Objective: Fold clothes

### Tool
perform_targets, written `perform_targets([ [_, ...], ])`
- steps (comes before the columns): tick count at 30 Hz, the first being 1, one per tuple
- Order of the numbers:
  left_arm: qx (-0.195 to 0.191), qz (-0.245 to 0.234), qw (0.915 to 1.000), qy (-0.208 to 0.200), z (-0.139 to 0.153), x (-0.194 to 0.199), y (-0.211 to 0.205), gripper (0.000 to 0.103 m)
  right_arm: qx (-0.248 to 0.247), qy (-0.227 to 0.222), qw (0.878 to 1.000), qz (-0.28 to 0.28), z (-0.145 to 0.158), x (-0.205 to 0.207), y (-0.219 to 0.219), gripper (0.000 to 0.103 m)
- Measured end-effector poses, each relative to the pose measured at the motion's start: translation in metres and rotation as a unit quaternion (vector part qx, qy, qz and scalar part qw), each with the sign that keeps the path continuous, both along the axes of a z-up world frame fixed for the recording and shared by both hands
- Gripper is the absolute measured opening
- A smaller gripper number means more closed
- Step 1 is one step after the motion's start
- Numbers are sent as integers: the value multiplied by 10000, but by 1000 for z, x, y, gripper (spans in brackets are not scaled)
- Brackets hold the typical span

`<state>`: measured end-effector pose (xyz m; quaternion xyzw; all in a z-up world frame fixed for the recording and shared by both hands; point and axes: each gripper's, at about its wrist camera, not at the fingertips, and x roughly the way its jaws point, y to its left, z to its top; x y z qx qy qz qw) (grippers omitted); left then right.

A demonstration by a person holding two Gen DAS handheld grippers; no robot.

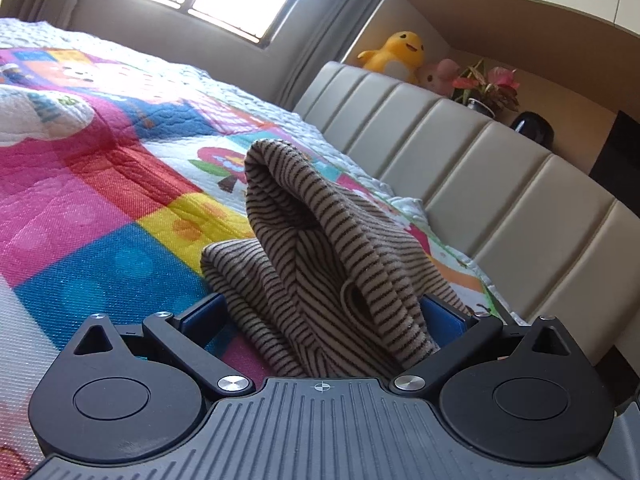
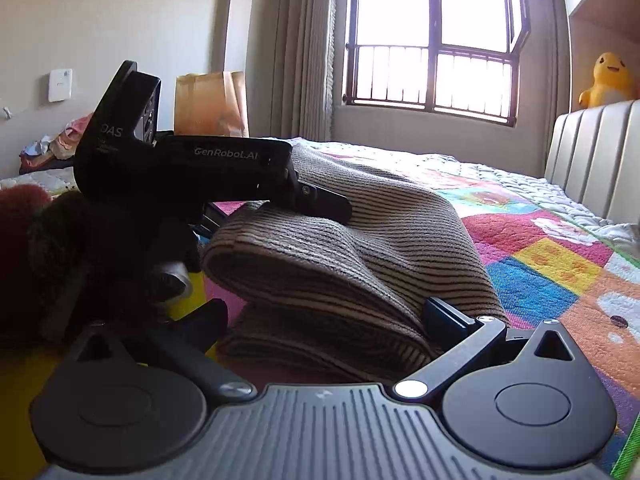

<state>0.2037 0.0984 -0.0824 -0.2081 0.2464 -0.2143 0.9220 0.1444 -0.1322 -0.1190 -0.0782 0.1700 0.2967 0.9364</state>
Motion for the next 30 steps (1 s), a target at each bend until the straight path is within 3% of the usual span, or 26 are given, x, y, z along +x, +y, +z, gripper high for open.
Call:
perform_targets([
  [5,75,293,9995,-78,3,-7,1,103,509,-195,9980,-319,-7,-11,-16,103],
  [8,219,348,9992,-22,5,-6,-2,103,427,-61,9970,-648,-5,-12,-13,103],
  [18,387,512,9979,-85,8,-13,-2,103,-338,544,9936,-932,16,-11,0,103],
  [26,309,555,9979,-108,7,-15,2,103,-37,774,9915,-1042,6,-10,-9,103],
  [30,337,585,9977,-59,7,-14,1,103,178,599,9923,-1069,0,-16,-14,103],
])
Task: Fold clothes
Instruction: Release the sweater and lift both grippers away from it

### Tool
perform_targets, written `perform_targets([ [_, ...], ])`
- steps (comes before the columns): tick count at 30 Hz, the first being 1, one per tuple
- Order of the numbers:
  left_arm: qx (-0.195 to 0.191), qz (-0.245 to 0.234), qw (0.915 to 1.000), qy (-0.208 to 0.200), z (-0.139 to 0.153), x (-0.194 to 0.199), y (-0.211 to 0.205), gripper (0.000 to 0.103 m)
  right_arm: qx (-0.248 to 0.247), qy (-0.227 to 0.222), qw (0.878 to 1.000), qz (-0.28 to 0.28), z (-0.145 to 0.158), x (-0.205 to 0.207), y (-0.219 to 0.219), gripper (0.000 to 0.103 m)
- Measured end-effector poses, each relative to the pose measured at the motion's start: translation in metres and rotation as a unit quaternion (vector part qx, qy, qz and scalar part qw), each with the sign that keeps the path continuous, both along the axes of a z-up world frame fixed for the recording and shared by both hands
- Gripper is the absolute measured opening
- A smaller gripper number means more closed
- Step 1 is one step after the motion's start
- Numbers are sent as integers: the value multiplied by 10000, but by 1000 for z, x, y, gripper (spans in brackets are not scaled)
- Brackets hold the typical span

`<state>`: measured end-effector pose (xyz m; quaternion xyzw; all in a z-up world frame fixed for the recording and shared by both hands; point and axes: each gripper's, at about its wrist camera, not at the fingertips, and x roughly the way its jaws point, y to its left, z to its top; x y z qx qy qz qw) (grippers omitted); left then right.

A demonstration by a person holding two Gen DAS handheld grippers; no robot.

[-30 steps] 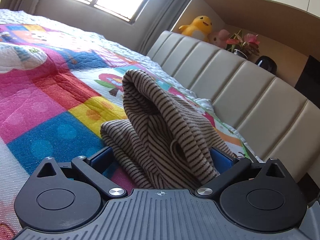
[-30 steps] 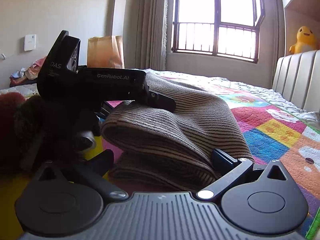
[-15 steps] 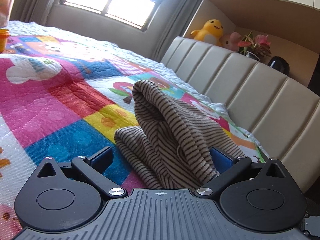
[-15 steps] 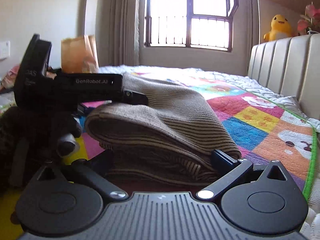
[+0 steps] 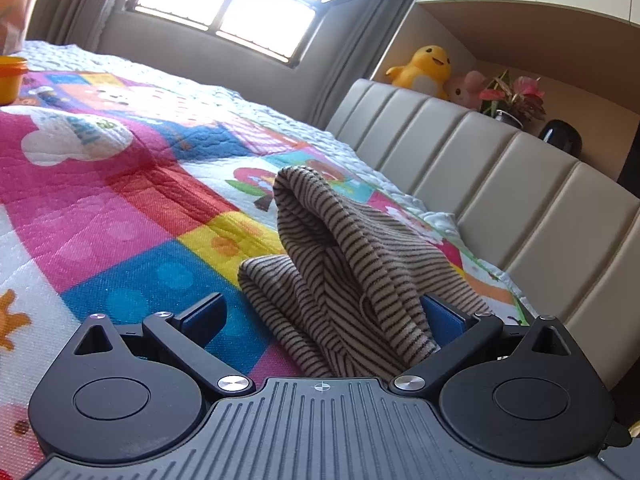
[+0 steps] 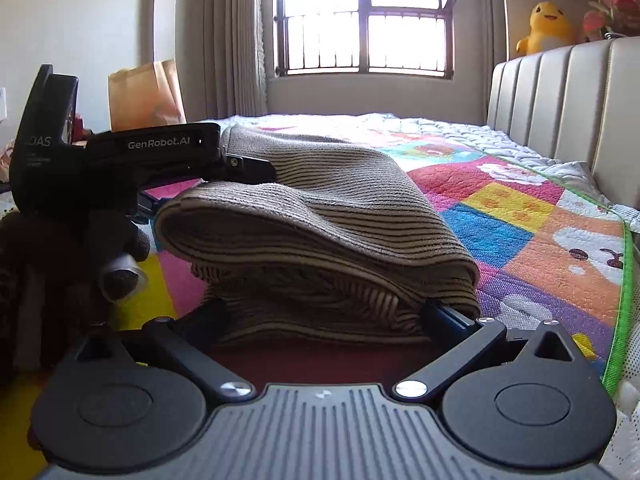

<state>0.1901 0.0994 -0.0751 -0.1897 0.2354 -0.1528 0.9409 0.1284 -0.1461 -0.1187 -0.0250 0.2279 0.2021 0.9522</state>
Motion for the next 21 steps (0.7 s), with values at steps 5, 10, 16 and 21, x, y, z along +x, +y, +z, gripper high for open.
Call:
perform_targets([
  [5,69,90,9999,29,1,0,-2,103,417,22,9991,111,2,0,-13,103],
  [10,227,343,9991,61,3,-5,-5,103,804,76,9957,450,20,-11,-35,103],
  [16,537,680,9962,78,8,-15,-16,103,467,-722,9944,610,38,-42,-74,103],
  [21,535,841,9950,83,8,-22,-18,103,1019,-513,9934,102,36,-54,-116,103],
])
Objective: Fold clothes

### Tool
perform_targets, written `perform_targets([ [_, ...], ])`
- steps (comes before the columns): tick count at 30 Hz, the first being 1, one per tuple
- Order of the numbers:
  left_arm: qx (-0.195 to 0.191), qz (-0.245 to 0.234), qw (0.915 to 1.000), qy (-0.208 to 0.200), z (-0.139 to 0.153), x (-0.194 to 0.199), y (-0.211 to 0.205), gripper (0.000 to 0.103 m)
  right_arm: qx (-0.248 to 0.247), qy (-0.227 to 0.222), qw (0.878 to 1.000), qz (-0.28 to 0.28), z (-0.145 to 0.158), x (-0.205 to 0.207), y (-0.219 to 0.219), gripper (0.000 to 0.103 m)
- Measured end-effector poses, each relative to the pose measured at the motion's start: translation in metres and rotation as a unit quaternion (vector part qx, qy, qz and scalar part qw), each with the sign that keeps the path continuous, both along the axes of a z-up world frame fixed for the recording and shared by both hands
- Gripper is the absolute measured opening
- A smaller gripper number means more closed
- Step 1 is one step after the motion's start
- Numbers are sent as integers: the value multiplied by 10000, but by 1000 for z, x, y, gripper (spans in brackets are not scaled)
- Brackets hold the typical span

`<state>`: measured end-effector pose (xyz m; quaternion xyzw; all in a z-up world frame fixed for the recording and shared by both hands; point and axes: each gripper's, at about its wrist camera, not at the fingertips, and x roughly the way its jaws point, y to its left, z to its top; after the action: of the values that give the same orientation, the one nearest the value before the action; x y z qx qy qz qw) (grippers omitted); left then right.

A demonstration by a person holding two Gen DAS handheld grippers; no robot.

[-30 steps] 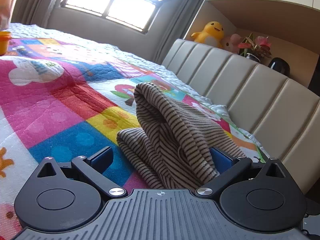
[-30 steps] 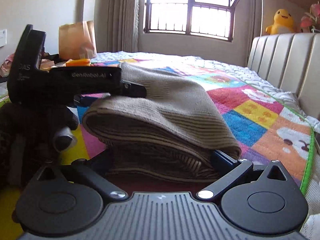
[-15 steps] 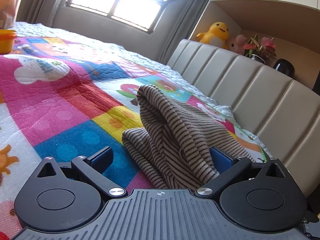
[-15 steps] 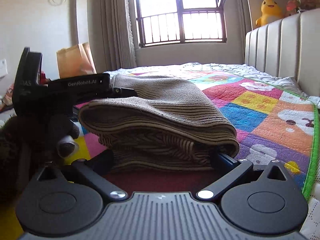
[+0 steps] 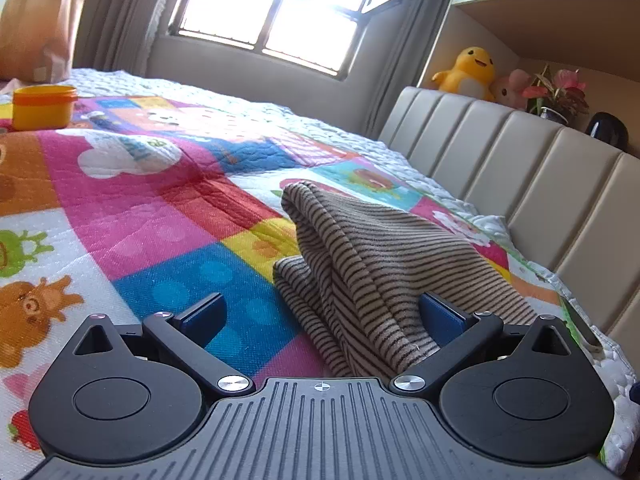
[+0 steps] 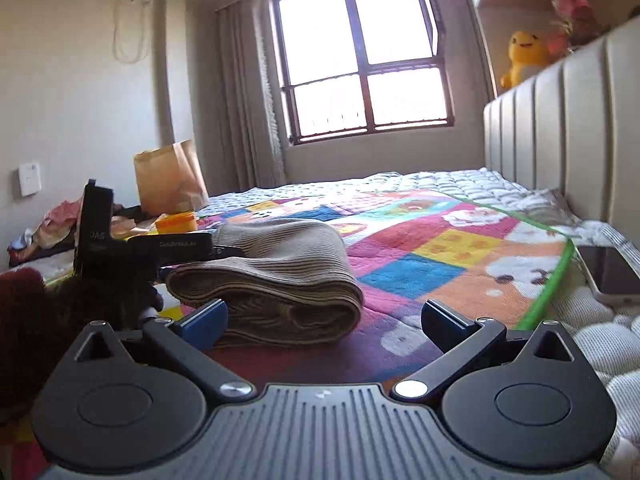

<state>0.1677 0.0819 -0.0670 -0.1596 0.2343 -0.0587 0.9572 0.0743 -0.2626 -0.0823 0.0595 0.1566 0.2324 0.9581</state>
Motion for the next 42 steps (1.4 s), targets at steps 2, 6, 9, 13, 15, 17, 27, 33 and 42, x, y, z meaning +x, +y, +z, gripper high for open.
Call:
perform_targets([
  [2,-132,-55,9999,51,-1,2,3,103,136,29,9998,-160,3,-1,-9,102],
  [6,-476,-206,9985,175,-5,5,12,103,174,87,9990,-410,17,6,-15,94],
  [9,-655,-323,9971,219,-7,6,17,103,25,205,9987,-459,32,26,-4,83],
  [13,-722,-412,9964,172,-10,5,19,103,115,599,9977,-282,49,70,18,82],
  [15,-752,-444,9961,107,-11,4,20,103,116,898,9958,-151,55,98,31,82],
  [17,-774,-463,9959,84,-11,3,20,103,59,1239,9923,35,54,125,45,82],
  [27,-692,-603,9955,223,-11,5,20,103,153,2632,9644,187,45,256,103,83],
  [33,-784,-636,9945,290,-13,8,23,103,304,3437,9383,226,11,291,131,88],
  [42,-824,-988,9907,439,-12,10,30,103,284,2832,9584,201,45,248,105,88],
])
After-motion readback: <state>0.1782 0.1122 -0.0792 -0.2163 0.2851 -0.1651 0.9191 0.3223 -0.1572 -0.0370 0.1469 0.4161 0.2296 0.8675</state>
